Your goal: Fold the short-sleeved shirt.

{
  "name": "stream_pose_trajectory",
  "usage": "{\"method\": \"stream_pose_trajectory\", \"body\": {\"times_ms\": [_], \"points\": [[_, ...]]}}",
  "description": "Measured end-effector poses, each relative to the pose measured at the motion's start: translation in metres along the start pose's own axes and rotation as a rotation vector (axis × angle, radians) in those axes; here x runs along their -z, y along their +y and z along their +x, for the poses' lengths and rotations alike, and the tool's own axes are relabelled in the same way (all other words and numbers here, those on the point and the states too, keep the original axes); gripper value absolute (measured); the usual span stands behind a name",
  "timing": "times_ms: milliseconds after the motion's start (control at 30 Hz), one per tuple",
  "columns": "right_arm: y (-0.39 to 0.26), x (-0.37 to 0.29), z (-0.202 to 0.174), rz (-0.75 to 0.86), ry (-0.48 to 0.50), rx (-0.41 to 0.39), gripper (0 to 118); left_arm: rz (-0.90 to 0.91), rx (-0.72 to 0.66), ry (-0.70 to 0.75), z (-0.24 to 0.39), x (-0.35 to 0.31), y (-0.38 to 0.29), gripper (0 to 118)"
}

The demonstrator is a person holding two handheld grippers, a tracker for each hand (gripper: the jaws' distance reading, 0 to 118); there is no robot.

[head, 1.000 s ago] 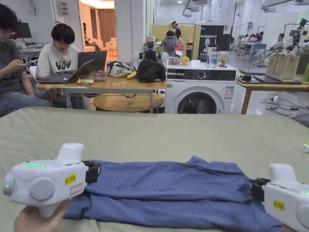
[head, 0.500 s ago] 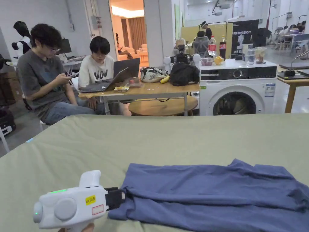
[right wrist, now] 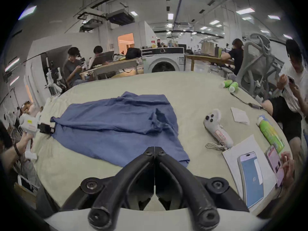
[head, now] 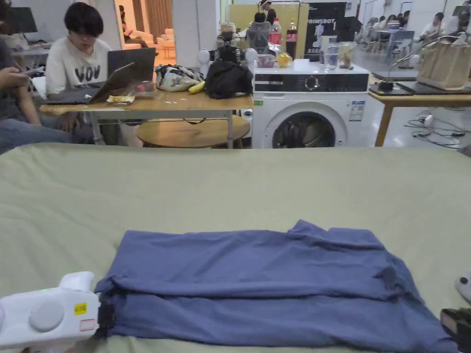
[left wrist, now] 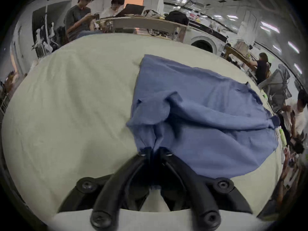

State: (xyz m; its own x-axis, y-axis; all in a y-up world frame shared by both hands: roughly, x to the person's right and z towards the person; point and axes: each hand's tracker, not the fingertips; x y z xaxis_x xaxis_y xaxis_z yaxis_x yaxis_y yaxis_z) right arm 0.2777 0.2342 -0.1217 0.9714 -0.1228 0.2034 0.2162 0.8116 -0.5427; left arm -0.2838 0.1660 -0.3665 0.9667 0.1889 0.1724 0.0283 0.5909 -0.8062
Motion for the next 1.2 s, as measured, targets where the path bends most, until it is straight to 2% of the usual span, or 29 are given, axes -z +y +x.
{"method": "stream_pose_trajectory", "body": {"times_ms": [33,67,100,133,233,300,333,367,400,433,467,500,533,600,633,733,900,1000,1067,1100,1167,1200], "points": [[0.003,0.006,0.002,-0.011,-0.003,0.03,1,0.003,0.003,0.019,0.002,0.001,-0.001,3],[0.005,0.017,0.004,-0.035,-0.012,0.051,18,0.013,0.023,0.034,0.004,0.002,-0.003,3],[0.006,0.029,0.008,-0.043,-0.021,0.063,49,0.007,0.075,0.055,0.007,0.003,-0.004,3],[0.005,0.044,0.014,-0.052,-0.035,0.062,55,0.007,0.106,0.061,0.01,0.002,-0.003,3],[0.002,0.089,0.021,-0.179,-0.088,0.062,53,-0.009,0.107,0.065,0.016,-0.003,-0.002,3],[-0.011,0.115,0.024,-0.299,-0.122,0.092,53,-0.015,0.09,0.056,0.016,-0.006,-0.003,3],[-0.017,0.118,0.024,-0.291,-0.1,0.101,49,-0.014,0.088,0.053,0.015,-0.007,-0.004,3],[-0.016,0.108,0.018,-0.214,-0.136,0.058,46,-0.009,0.091,0.051,0.016,-0.009,-0.007,3],[-0.014,0.101,0.008,-0.226,-0.167,0.022,29,-0.004,0.095,0.051,0.018,-0.009,-0.009,3],[-0.012,0.102,0.006,-0.257,-0.085,0.061,1,-0.001,0.098,0.053,0.016,-0.01,-0.009,3],[-0.011,0.103,0.002,-0.268,-0.104,0.07,1,-0.003,0.104,0.055,0.017,-0.011,-0.008,3],[-0.009,0.103,-0.003,-0.259,-0.143,0.015,1,-0.008,0.098,0.057,0.018,-0.014,-0.006,2],[-0.008,0.1,-0.006,-0.257,-0.14,-0.001,1,0.004,0.087,0.056,0.019,-0.021,-0.006,1],[0.001,0.081,-0.008,-0.222,-0.178,0.012,1,0.096,0.085,0.031,0.017,-0.049,-0.01,0],[0.004,0.068,-0.007,-0.176,-0.194,0.054,1,0.107,0.078,0.006,0.015,-0.064,-0.012,0],[0.004,0.031,-0.004,-0.115,-0.135,0.099,1,0.154,0.068,-0.109,-0.007,-0.105,-0.025,0],[-0.037,-0.023,-0.001,-0.153,-0.108,0.04,1,0.132,0.088,-0.083,-0.025,-0.15,-0.083,0],[-0.068,-0.043,0.003,-0.183,-0.086,0.041,1,0.085,0.064,-0.098,-0.035,-0.161,-0.118,0],[-0.084,-0.05,-0.002,-0.201,-0.08,0.014,3,0.089,0.068,-0.11,-0.038,-0.163,-0.134,2],[-0.092,-0.053,-0.003,-0.192,-0.077,0.0,15,0.106,0.061,-0.113,-0.038,-0.16,-0.138,14],[-0.101,-0.054,-0.004,-0.199,-0.098,-0.064,54,0.141,0.037,-0.125,-0.04,-0.161,-0.143,59],[-0.102,-0.052,-0.004,-0.189,-0.135,-0.084,60,0.162,0.023,-0.09,-0.038,-0.164,-0.144,59]]}}
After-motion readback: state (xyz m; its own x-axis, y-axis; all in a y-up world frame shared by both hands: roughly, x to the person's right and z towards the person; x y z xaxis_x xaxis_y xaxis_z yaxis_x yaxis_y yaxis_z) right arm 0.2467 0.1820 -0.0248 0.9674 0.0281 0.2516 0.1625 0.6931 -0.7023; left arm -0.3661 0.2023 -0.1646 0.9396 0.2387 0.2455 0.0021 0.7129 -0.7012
